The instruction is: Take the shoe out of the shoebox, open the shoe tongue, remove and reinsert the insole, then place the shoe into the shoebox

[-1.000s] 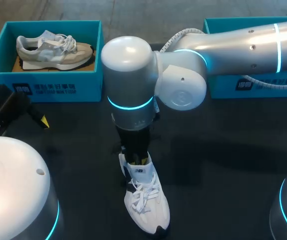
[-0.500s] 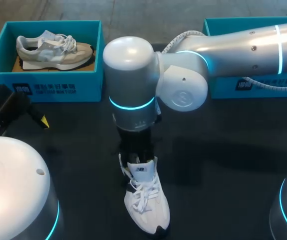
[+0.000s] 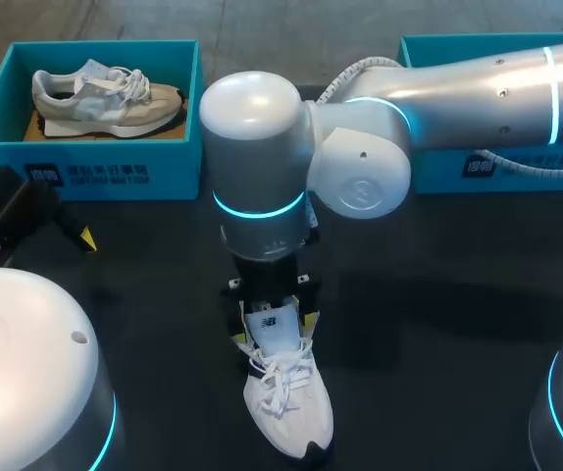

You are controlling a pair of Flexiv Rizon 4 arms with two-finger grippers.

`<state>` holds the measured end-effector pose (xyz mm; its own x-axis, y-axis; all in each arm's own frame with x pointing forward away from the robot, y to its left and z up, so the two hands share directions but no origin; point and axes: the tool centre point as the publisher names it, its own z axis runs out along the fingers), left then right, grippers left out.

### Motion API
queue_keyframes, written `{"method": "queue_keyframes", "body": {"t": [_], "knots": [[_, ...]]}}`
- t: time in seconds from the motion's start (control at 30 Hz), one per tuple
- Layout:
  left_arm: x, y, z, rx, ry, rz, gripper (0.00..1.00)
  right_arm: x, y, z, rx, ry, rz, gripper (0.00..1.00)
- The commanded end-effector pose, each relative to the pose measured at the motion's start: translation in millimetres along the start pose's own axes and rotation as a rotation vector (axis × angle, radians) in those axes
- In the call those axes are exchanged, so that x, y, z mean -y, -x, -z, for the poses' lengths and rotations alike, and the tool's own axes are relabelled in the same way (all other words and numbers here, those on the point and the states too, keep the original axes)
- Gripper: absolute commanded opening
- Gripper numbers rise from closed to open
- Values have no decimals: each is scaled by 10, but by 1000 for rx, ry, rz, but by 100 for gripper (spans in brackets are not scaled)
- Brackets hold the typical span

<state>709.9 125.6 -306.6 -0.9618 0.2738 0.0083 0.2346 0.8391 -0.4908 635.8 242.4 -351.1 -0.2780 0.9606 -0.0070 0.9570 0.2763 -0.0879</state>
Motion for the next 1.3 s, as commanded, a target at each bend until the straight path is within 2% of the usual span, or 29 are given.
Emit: {"method": "queue_keyframes", "body": {"t": [0.03, 0.6, 1.3], "knots": [[2, -9, 3, 0, 3, 0, 100, 31, -4, 25, 3, 0, -4, 100], [2, -9, 3, 0, 3, 0, 100, 185, -40, 45, -20, 10, -41, 100], [2, -9, 3, 0, 3, 0, 100, 316, -90, 303, 18, 24, -61, 100]]}}
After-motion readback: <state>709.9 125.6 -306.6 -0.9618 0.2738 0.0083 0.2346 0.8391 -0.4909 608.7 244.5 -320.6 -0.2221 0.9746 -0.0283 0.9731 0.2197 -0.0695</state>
